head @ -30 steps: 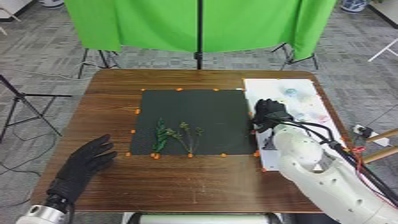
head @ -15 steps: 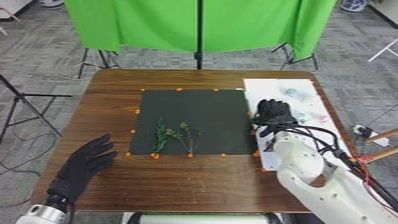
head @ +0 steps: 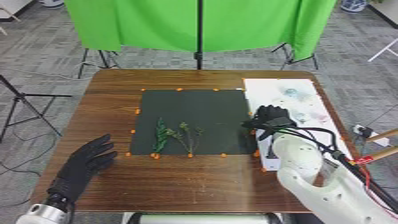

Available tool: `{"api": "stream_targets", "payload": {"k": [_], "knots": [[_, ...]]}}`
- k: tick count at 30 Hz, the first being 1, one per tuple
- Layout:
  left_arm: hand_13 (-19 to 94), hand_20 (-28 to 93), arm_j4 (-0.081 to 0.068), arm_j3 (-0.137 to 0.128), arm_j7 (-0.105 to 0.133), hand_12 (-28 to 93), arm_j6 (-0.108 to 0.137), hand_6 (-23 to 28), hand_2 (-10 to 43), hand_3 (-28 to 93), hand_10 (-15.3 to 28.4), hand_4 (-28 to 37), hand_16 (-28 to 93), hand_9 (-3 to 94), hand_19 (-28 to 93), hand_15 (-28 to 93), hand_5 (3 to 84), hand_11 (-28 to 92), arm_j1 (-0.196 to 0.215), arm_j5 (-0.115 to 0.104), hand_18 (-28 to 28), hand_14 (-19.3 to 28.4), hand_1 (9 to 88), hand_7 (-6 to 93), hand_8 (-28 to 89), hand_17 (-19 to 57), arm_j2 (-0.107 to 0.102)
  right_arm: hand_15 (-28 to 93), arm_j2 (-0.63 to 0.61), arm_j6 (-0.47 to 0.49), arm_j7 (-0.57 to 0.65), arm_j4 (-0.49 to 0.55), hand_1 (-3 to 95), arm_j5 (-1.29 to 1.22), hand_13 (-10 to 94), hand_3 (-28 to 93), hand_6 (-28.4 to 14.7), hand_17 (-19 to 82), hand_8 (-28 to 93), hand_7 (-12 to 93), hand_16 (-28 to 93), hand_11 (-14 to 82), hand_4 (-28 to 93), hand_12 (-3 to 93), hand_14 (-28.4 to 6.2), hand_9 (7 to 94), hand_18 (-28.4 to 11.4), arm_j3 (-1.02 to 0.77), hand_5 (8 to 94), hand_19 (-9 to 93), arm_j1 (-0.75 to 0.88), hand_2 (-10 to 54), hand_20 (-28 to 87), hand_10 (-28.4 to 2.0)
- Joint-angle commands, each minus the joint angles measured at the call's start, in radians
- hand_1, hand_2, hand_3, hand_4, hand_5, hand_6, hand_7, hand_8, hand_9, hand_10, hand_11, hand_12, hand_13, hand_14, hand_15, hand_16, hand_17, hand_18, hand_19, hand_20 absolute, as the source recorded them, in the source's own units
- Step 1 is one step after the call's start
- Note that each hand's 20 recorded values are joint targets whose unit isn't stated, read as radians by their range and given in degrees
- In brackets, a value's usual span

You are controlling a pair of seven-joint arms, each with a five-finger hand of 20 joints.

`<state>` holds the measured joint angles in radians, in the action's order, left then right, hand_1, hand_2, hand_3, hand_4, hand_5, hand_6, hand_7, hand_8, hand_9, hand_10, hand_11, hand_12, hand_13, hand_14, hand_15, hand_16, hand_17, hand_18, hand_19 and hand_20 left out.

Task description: Arrange flowers

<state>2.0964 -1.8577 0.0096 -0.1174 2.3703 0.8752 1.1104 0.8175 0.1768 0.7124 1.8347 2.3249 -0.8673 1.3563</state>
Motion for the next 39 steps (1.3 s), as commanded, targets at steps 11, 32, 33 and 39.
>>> {"api": "stream_targets", "payload": {"k": [11,32,33,39], "knots": [[22,0,-0.015,0.003,-0.026,15,-0.008,3.9,0.2,70,11.8,-28.3,-4,26.6,53,37,29.4,21,0.011,0.006,22.1,15.3,24.7,20.0,-11,-9.0,0.008,68,0.059,0.116,-0.019,-0.096,41.5,0.030,80,72,-1.5,39,-3,52,32,45.6,-28,36.5,-2.1,80.6,-19.8,0.116,59.4,88,-0.030,-9.5,40,-6.9],[21,0,-0.022,0.004,-0.034,15,-0.013,4.0,0.3,70,11.8,-28.3,-4,26.6,53,37,29.7,21,0.001,0.008,22.2,15.4,24.8,19.7,-10,-9.1,0.013,64,0.001,-0.359,-0.178,-0.123,47.9,-0.057,83,93,-6.9,38,-21,75,40,30.7,-21,50.7,-0.5,85.5,-18.6,0.015,64.5,82,0.088,-9.5,45,-7.5],[21,0,-0.021,0.003,-0.035,15,-0.013,4.0,0.3,70,11.7,-28.3,-4,26.5,53,37,29.7,21,0.003,0.009,22.1,15.4,24.8,19.7,-10,-9.1,0.014,64,0.000,-0.389,-0.184,-0.120,47.7,-0.051,82,93,-7.1,38,-22,75,40,31.3,-20,51.1,-0.8,85.4,-18.8,0.008,64.6,82,0.091,-9.5,44,-7.7],[21,0,-0.021,0.002,-0.035,15,-0.013,4.1,0.3,70,11.7,-28.3,-4,26.5,53,37,29.8,21,0.004,0.008,22.1,15.4,24.8,19.7,-10,-9.0,0.014,66,-0.017,-0.437,-0.153,-0.076,47.8,-0.007,82,93,-7.5,37,-24,77,40,32.0,-20,51.6,-1.5,85.4,-19.0,-0.023,64.7,84,0.093,-9.5,41,-8.0]]}}
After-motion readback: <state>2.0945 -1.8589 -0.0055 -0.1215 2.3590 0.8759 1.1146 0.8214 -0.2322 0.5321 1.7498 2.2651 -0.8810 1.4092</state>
